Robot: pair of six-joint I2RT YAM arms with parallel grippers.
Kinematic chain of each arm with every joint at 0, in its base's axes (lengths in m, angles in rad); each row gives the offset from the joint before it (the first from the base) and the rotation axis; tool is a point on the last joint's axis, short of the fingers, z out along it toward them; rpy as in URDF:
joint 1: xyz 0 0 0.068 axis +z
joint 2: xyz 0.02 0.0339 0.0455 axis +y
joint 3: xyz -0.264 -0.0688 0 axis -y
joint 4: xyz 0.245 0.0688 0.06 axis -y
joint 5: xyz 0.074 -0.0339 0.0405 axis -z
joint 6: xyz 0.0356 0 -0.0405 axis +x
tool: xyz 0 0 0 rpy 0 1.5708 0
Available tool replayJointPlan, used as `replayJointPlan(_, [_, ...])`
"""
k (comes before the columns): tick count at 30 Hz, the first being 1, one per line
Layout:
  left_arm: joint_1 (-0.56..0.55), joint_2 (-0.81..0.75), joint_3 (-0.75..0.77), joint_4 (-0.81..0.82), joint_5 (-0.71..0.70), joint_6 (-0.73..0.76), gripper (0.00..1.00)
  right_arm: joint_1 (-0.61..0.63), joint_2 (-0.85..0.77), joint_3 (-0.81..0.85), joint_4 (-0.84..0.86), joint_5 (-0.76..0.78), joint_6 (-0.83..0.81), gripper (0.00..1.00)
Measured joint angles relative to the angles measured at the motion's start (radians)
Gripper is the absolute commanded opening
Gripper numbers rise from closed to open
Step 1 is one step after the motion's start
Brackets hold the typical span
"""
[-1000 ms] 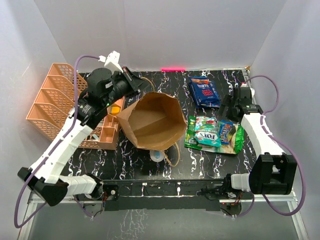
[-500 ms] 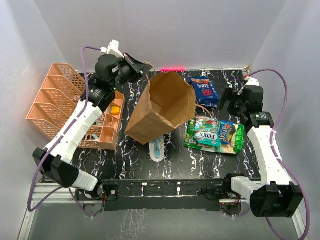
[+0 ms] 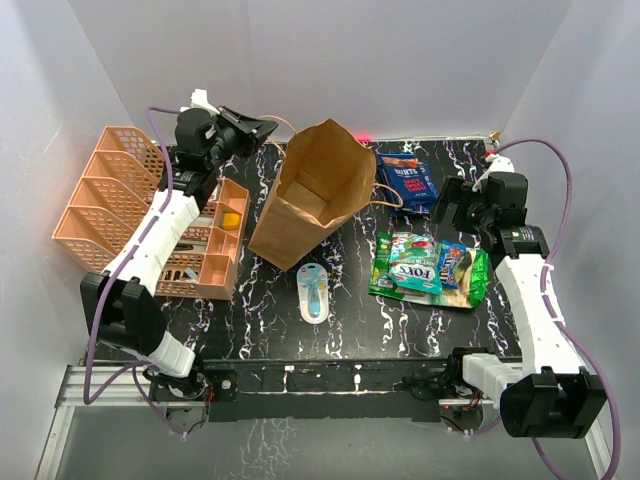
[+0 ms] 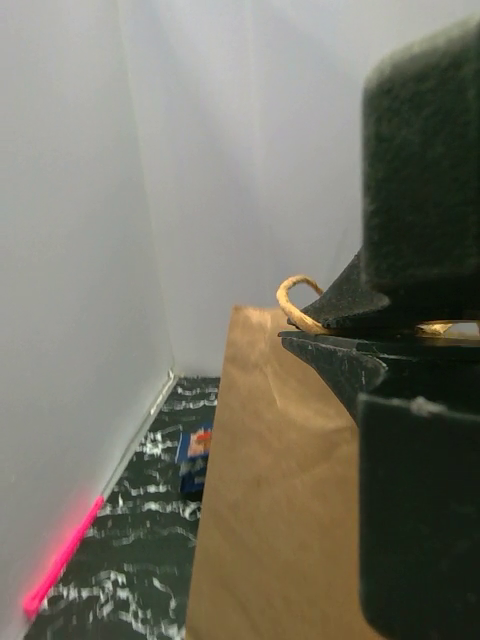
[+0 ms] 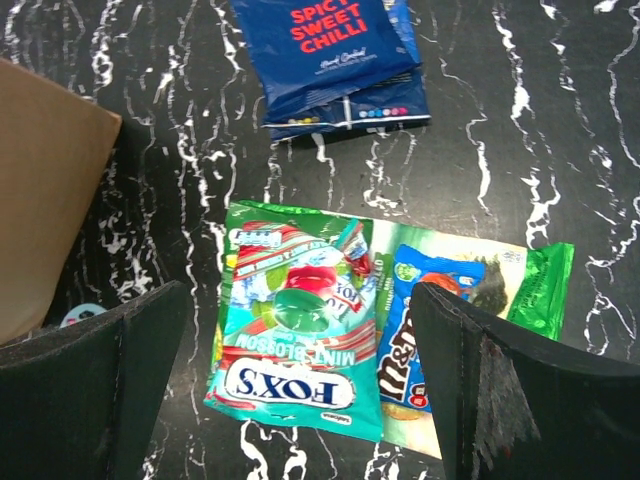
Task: Take the snacks out of the paper bag
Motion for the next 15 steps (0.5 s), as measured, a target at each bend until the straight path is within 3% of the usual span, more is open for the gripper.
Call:
replayJointPlan(3, [0.033, -0.025, -0.036, -0.032, -0.002, 0.019, 0.05, 0.011, 0.000, 0.026, -0.012, -0.042, 0.004, 0.98])
replayJointPlan(15, [0.088, -0.090, 0.052, -0.320, -0.176, 0.280, 0.55, 0.082, -0.020, 0.343, -0.014, -0.137, -0.001, 0.98])
